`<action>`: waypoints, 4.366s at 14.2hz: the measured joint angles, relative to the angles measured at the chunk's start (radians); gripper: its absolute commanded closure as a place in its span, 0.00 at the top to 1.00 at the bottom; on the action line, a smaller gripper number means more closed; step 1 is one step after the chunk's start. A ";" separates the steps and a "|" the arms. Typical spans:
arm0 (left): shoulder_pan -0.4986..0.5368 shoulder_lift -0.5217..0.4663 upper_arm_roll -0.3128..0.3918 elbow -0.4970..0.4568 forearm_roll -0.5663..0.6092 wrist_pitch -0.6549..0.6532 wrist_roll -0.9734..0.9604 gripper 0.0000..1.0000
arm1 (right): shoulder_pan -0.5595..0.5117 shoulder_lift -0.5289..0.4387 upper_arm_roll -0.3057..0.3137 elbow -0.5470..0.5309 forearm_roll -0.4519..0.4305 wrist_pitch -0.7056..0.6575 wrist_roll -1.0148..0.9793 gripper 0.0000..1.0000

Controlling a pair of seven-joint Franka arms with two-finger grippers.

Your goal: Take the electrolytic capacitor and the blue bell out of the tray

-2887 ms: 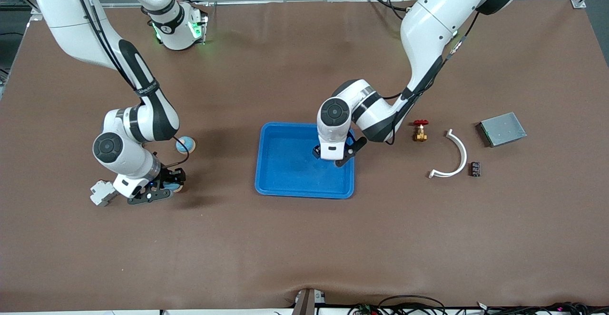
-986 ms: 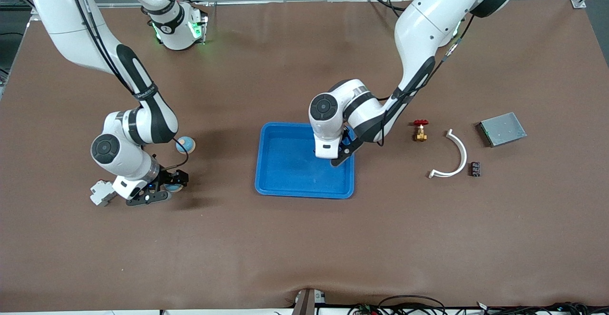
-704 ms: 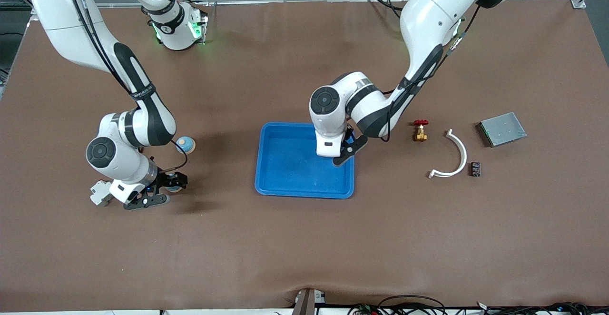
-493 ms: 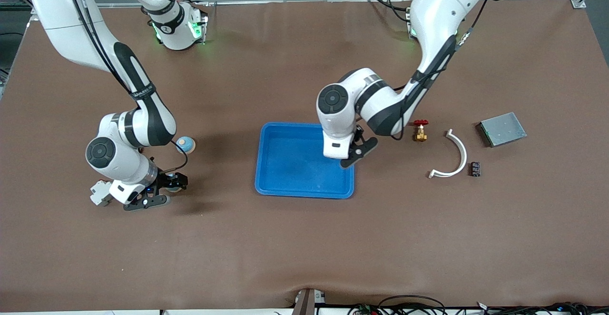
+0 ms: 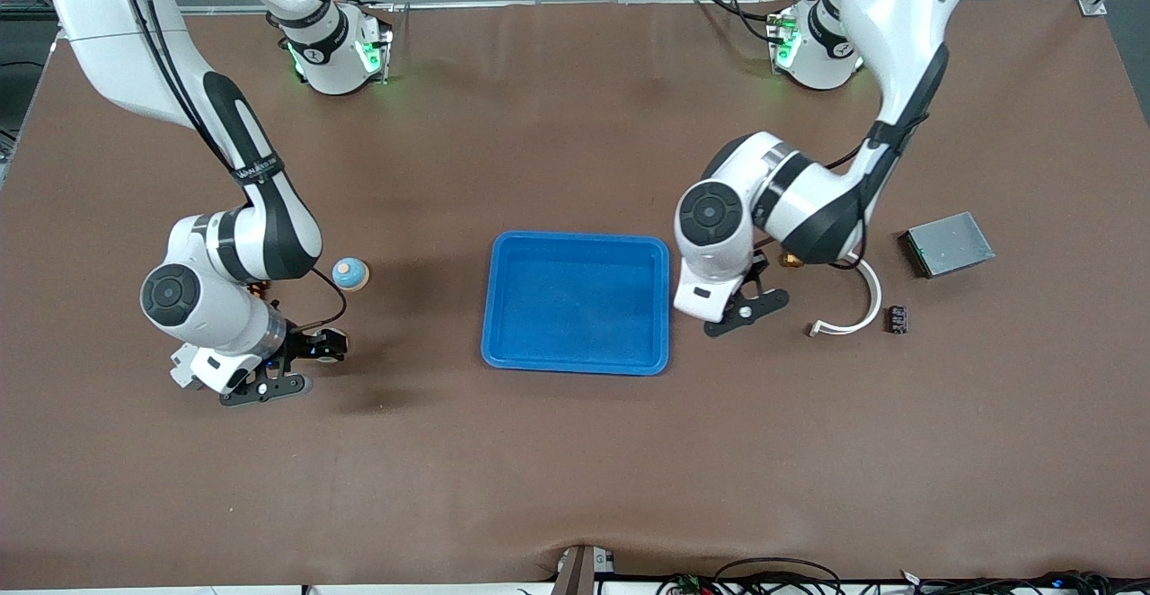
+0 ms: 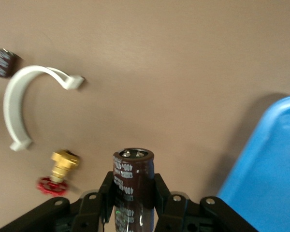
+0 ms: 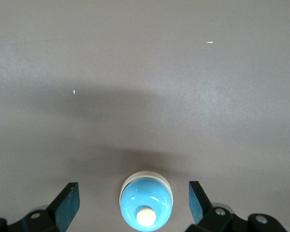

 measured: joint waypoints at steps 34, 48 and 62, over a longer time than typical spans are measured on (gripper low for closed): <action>0.503 -0.064 -0.064 -0.526 0.128 0.578 0.672 0.00 | -0.061 -0.395 -0.045 0.357 -0.020 -0.911 0.017 1.00; 0.526 -0.031 -0.063 -0.521 0.138 0.608 0.672 1.00 | -0.060 -0.458 -0.069 0.350 0.084 -0.973 0.125 1.00; 0.794 -0.085 -0.259 -0.240 -0.044 0.216 0.922 1.00 | -0.060 -0.461 -0.070 0.350 0.076 -0.986 0.147 1.00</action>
